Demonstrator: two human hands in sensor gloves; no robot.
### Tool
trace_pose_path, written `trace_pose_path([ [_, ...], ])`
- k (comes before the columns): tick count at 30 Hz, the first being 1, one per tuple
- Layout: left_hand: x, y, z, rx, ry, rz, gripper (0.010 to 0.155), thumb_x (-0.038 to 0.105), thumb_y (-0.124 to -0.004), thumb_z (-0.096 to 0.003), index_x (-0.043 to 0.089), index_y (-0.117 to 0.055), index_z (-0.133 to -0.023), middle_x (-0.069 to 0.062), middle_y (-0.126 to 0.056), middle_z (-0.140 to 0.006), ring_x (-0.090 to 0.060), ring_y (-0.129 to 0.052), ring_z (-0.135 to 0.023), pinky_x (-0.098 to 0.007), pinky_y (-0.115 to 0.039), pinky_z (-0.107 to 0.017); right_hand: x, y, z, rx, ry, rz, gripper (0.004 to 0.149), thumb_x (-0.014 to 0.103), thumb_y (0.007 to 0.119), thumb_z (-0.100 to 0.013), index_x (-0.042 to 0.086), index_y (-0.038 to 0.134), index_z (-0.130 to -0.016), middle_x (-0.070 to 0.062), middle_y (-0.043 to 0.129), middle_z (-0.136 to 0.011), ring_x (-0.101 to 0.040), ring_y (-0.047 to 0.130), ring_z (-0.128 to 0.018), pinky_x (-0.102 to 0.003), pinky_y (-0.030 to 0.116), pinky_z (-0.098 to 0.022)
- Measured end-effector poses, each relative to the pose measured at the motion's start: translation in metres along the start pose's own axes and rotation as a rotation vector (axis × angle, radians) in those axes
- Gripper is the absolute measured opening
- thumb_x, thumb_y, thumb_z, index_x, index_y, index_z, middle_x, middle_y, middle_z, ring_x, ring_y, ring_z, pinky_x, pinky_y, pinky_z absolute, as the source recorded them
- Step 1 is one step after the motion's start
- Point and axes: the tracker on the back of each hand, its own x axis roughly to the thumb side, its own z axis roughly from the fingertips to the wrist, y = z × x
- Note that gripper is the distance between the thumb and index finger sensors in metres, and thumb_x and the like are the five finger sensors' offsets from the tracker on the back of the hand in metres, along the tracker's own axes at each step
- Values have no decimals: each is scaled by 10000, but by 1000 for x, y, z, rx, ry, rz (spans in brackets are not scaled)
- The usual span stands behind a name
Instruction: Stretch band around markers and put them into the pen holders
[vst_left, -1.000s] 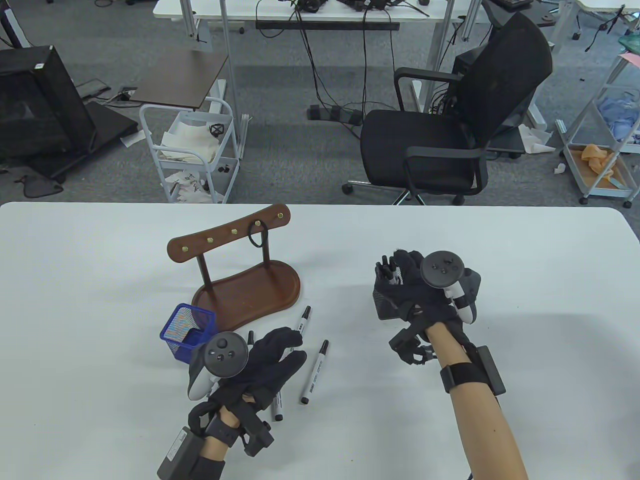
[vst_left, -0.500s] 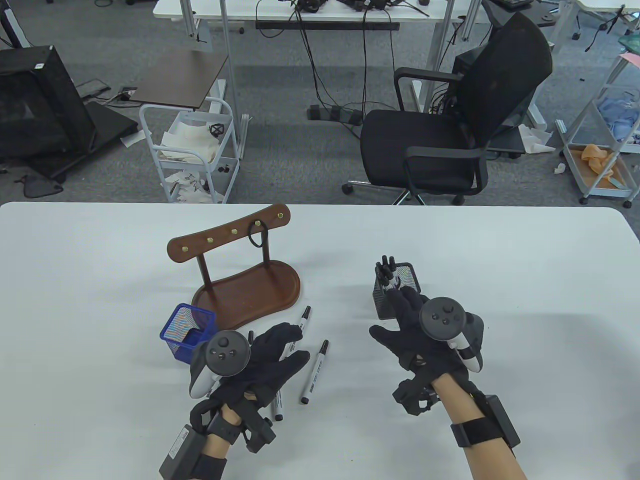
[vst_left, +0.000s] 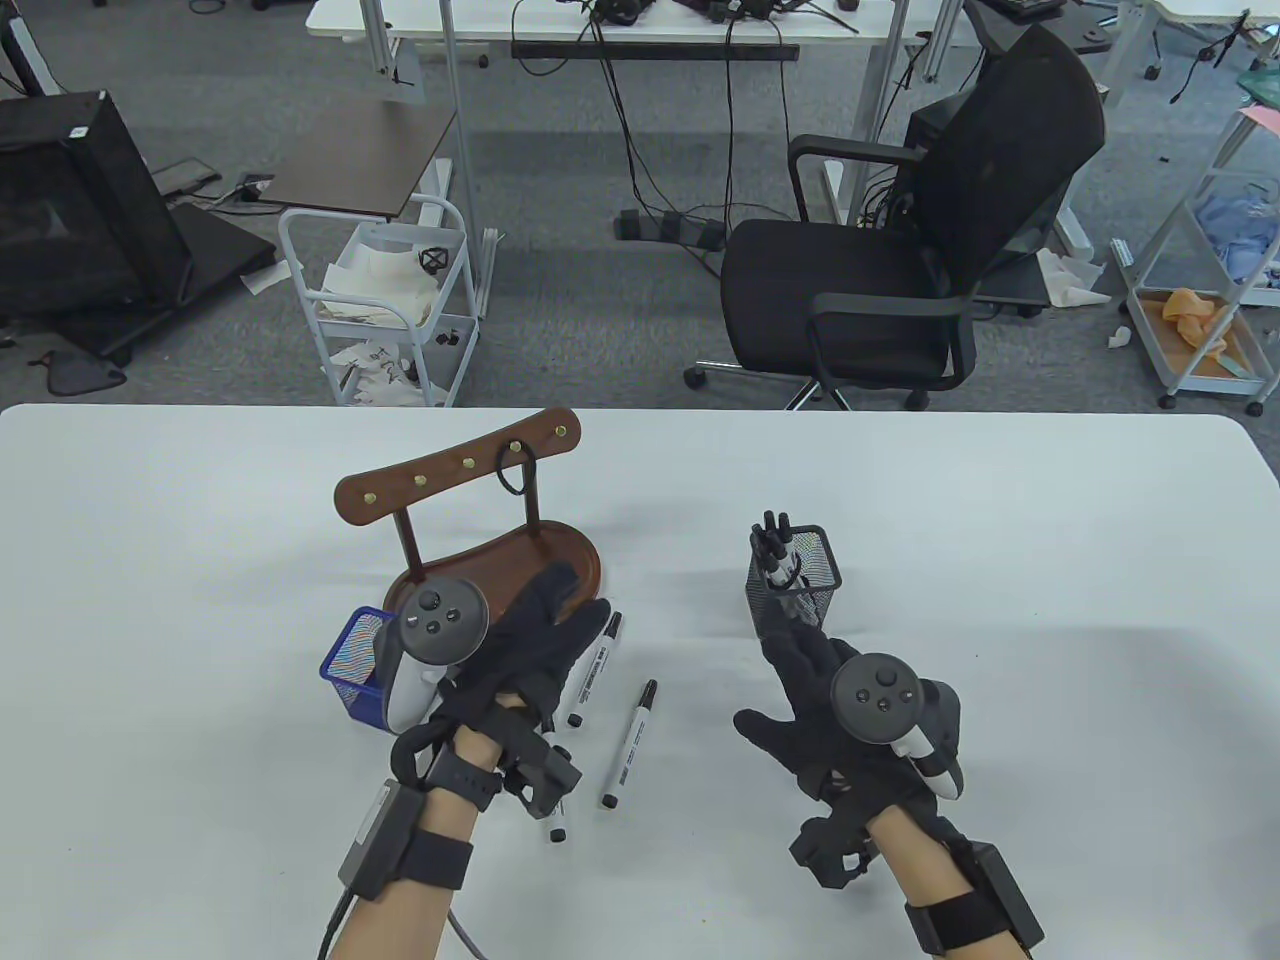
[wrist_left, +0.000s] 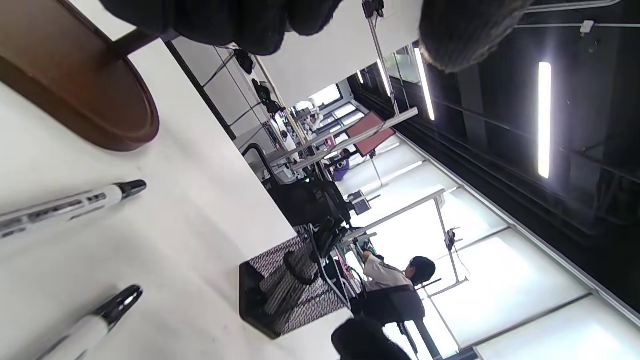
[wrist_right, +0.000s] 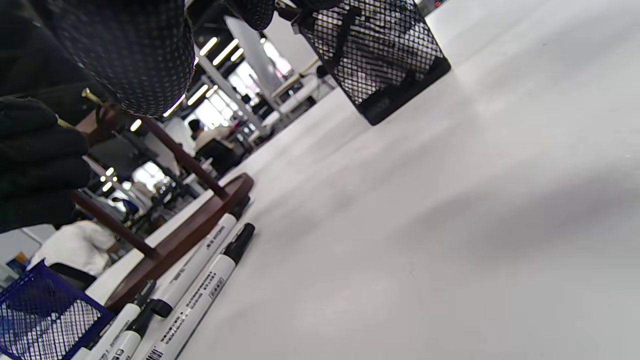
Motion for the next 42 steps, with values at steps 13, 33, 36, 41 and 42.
trace_pose_path([
  [13,-15,28,-42,258,283,-8,808,481,-657,-607,-56,-350,-1126,-381,-443,-1184,-641,-467,-1032,-713,-522,-718,-2,-2,10,6,-57,-1,826,489,876,-465,231,434,-1113,-167,276,-1251,-474,196,-1085,-705,206,-741],
  [33,-41,42,-83,361,386,146,732,411,-682,-611,-14,-388,-1129,-334,-487,-1190,-601,-507,-1044,-701,-539,-722,-1,-4,13,16,-98,-17,823,488,877,-461,228,444,-1111,-166,287,-1251,-472,204,-1086,-708,202,-736],
  [36,-43,42,-86,363,395,143,704,394,-682,-613,0,-405,-1125,-313,-513,-1188,-591,-522,-1044,-702,-540,-722,-1,-4,14,17,-100,-14,821,487,878,-461,229,446,-1109,-165,289,-1252,-474,205,-1085,-709,202,-735],
  [41,-44,43,-88,388,406,141,580,362,-682,-617,87,-529,-1104,-242,-631,-1160,-550,-586,-1037,-685,-565,-723,-2,-4,14,17,-103,-17,818,485,878,-462,231,446,-1109,-162,290,-1252,-472,207,-1087,-710,201,-735],
  [42,-44,43,-87,396,406,142,544,354,-686,-617,105,-569,-1086,-222,-665,-1144,-536,-610,-1032,-678,-577,-721,-2,-4,14,19,-103,-19,820,485,878,-461,229,446,-1110,-165,291,-1252,-472,208,-1086,-709,201,-735],
])
